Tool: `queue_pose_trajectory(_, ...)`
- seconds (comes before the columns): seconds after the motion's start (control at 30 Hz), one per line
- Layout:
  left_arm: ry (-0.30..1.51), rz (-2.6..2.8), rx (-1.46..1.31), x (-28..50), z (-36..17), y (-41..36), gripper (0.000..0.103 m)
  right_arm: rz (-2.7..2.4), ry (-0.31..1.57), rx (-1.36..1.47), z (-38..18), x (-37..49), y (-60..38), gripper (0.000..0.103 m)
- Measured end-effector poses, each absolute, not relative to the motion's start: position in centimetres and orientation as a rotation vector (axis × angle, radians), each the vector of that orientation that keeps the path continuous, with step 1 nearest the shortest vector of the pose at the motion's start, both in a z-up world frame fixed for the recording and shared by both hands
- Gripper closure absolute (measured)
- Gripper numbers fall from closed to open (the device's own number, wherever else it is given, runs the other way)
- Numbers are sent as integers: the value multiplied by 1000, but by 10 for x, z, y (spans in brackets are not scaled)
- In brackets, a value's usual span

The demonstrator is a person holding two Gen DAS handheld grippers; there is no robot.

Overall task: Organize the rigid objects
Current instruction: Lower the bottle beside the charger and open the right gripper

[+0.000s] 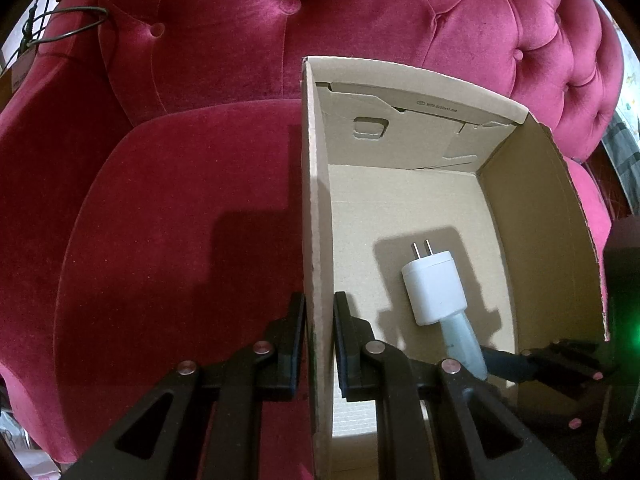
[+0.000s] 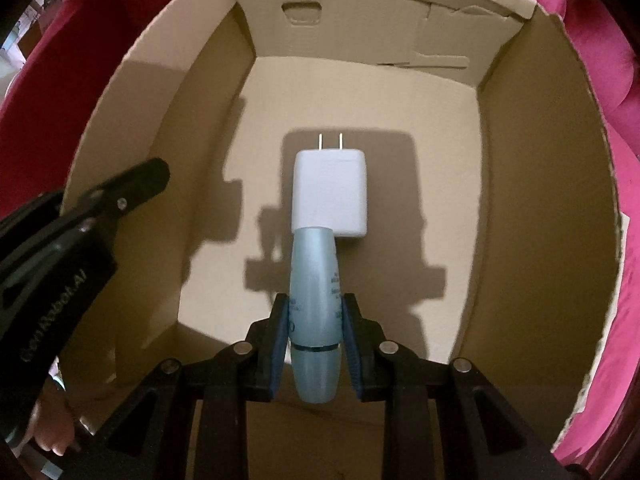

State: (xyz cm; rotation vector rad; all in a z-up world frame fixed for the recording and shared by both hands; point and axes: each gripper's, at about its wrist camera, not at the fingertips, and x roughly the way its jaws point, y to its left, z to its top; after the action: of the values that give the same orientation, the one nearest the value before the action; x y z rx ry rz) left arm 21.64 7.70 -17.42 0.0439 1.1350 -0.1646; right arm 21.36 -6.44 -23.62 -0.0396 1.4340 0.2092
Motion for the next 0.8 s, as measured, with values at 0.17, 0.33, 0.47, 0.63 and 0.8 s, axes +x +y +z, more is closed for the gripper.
queue_pose_trajectory(0.17,1135,-165,45,216,-174,77,88,208,1445,-46,-242,213,-63,76)
queue_pose_trajectory(0.33,1135,-165,44,217,-174,77,88,212,1446,-45,-244,216,-61,76)
queue_pose_trajectory(0.47,1135,-165,46,216,-174,77,88,215,1447,-43,-246,216,-61,76)
queue_pose_trajectory(0.63,1135,-165,45,217,-174,77,88,218,1447,-44,-243,217,-64,75)
queue_pose_trajectory(0.8,1135,-165,44,216,-174,77,88,215,1434,-49,-237,216,-67,67)
